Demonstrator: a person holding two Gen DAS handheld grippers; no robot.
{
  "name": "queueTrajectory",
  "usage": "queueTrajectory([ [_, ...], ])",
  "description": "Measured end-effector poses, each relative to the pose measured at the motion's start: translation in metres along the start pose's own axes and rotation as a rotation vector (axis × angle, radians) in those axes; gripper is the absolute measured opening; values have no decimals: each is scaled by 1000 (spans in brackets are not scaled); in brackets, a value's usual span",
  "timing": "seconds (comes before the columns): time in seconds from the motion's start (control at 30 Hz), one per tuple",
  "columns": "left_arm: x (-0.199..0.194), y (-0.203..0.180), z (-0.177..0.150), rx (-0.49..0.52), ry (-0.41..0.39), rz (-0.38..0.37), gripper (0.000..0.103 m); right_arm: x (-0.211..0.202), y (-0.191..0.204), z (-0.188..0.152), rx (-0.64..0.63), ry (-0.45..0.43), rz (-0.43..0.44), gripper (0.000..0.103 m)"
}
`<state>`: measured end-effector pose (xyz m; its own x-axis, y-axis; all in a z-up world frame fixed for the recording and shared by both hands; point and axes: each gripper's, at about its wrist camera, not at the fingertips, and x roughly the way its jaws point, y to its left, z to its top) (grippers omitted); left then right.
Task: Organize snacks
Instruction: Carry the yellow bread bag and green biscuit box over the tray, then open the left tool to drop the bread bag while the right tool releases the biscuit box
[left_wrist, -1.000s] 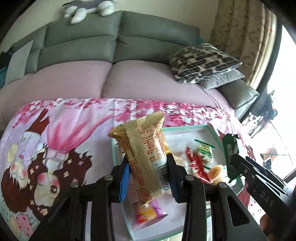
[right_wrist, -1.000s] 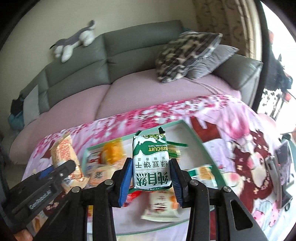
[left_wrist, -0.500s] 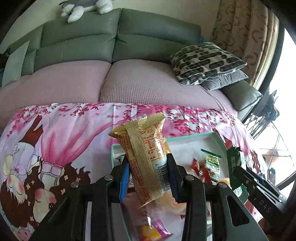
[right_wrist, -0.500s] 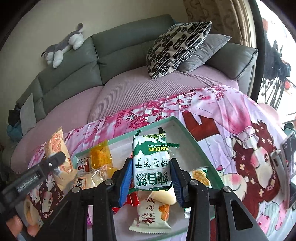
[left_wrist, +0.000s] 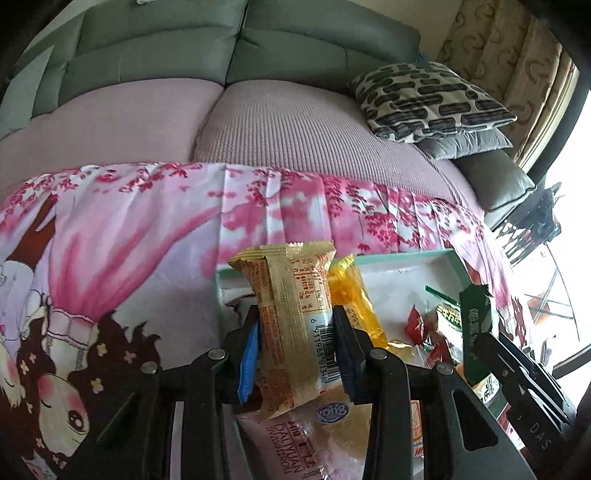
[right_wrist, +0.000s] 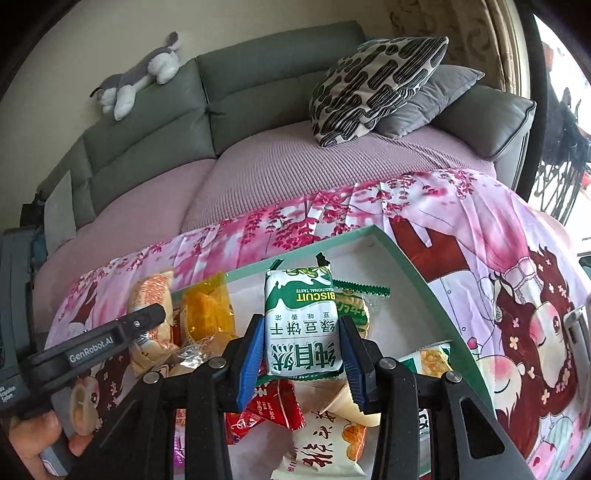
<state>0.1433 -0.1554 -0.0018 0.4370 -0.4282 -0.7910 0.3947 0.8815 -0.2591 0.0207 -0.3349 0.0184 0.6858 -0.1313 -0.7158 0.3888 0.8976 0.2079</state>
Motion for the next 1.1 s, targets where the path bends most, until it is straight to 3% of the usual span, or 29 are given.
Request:
queueTrajectory([
  [0.57,2,-14,-11,22,12,-14,40,13,-4,-6,-1,54,-43,43],
  [0.7,-11,-9,-8,10,-16,-2,54,7,-1,-5,-18,43,-57,43],
  [0.83,-24,-5,-6,0,-38,7,59,2,2,-4,-31,35,-62,43],
  [0.87,-27,-5,-6,-3,-41,12,64,2,2,-4,-36,34,-68,44],
  [0.97,-34,-1,-6,-13,-56,34,77,1,5,-5,-47,32,-85,64],
  [1.1,-35,7,-9,-12,-67,104,98,3,8,-6,-60,37,-103,73],
])
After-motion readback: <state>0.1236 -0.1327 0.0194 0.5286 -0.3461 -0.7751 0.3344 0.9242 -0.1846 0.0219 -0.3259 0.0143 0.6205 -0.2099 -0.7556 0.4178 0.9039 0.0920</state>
